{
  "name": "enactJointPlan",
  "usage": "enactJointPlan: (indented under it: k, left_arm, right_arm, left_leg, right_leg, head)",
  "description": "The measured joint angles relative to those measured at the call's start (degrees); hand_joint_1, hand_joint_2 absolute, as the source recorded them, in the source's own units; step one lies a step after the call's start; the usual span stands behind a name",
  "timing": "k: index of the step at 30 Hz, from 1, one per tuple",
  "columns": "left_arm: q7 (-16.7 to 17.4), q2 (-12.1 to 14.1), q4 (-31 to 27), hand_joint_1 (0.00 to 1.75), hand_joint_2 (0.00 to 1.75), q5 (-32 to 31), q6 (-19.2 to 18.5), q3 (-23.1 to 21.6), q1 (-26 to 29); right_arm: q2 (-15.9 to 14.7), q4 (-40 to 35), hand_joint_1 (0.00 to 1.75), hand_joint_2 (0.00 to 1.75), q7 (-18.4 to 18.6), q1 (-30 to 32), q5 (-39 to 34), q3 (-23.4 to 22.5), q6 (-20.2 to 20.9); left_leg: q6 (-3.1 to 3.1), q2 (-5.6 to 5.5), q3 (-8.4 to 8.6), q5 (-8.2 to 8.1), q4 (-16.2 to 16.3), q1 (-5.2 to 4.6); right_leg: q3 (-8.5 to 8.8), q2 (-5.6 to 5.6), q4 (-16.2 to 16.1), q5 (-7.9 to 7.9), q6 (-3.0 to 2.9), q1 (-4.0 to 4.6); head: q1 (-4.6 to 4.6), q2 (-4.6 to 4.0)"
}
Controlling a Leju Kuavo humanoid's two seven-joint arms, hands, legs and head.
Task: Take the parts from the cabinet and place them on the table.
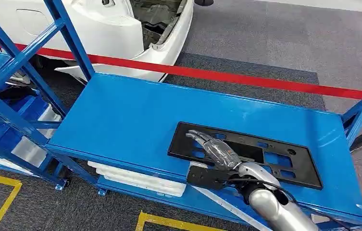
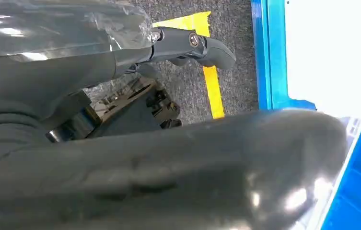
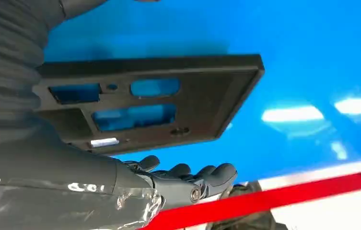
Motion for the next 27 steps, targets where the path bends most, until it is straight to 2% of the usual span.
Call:
enactJointPlan:
  k: [4, 8, 13, 27]
  left_arm:
    - [0.0, 0.0, 0.0, 0.0, 0.0, 0.02, 0.0, 0.0, 0.0]
    - [-0.04, 0.0, 0.0, 0.0, 0.0, 0.28, 0.2, 0.0, 0.01]
    - [-0.04, 0.0, 0.0, 0.0, 0.0, 0.52, 0.55, 0.0, 0.05]
    - [0.57, -0.02, 0.0, 0.0, 0.0, 0.57, 0.7, 0.0, 0.0]
  right_arm:
    - [-0.48, 0.42, 0.0, 1.75, 0.33, -0.81, 0.04, 1.29, 0.26]
    - [-1.07, 0.63, 0.0, 1.75, 3.3, -1.2, 1.79, 1.94, -0.61]
    - [-1.96, 0.68, 0.0, 1.75, 5.24, -1.35, 3.6, 2.29, -1.16]
    - [-3.34, 1.09, 0.0, 1.75, 8.87, -1.37, 7.41, 3.3, -0.02]
  left_leg:
    - [-0.01, 0.0, 0.02, 0.0, -0.02, 0.01]
    - [-0.03, 0.0, 0.03, 0.02, -0.06, 0.0]
    - [-0.03, 0.01, 0.04, 0.02, -0.06, 0.0]
    - [-0.04, 0.01, 0.07, 0.02, -0.11, 0.0]
  right_leg:
    - [0.0, 0.0, 0.0, 0.0, 0.0, 0.0]
    - [0.0, 0.0, 0.0, 0.0, 0.0, 0.0]
    - [-0.01, 0.0, 0.0, 0.0, 0.0, 0.0]
    - [-0.01, 0.0, 0.0, 0.0, 0.0, 0.0]
  head:
    - [-0.02, 0.0]
    - [-0.02, 0.0]
    - [-0.02, 0.0]
    - [-0.02, 0.0]
